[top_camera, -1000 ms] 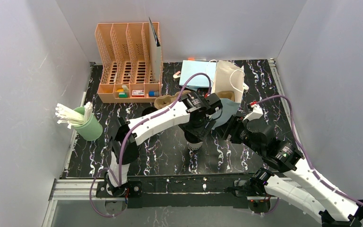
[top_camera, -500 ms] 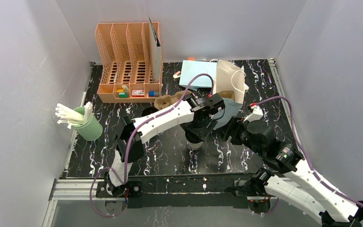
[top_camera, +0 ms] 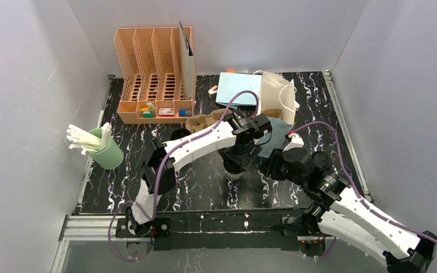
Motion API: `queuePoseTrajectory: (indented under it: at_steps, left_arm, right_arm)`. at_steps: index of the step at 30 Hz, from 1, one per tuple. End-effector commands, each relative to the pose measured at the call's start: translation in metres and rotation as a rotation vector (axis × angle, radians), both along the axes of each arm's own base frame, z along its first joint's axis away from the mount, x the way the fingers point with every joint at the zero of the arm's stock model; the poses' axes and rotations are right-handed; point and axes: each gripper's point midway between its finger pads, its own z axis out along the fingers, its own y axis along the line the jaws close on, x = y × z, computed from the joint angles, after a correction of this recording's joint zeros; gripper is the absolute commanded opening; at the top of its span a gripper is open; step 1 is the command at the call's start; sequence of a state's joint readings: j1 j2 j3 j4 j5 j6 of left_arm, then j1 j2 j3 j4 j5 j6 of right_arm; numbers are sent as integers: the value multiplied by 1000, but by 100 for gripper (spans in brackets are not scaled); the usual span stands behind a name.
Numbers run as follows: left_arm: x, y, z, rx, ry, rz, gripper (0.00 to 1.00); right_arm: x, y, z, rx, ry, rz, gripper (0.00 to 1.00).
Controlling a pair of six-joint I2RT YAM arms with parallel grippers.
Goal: Pack the takeout coffee
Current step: Close the cup lid on the coffee cup.
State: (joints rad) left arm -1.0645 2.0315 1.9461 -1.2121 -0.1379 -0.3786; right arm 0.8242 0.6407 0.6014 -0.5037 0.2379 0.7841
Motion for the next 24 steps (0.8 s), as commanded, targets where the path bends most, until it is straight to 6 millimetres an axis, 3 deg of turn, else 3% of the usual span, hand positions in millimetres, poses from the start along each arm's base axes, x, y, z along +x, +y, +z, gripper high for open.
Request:
queuePoseTrajectory:
  at_steps: [1, 8, 14, 24]
  left_arm:
    - [-9, 4, -6, 45, 48, -24, 41]
    - [-13, 8, -4, 62, 70, -37, 41]
    - [-15, 12, -5, 86, 88, -50, 41]
    - [-14, 6, -6, 70, 89, -65, 40]
  right_arm:
    - [5, 18, 1, 98, -2, 8, 40]
    - [3, 38, -10, 266, 74, -22, 34]
    - [6, 50, -4, 409, 75, -35, 38]
    - [19, 51, 3, 434, 11, -60, 37]
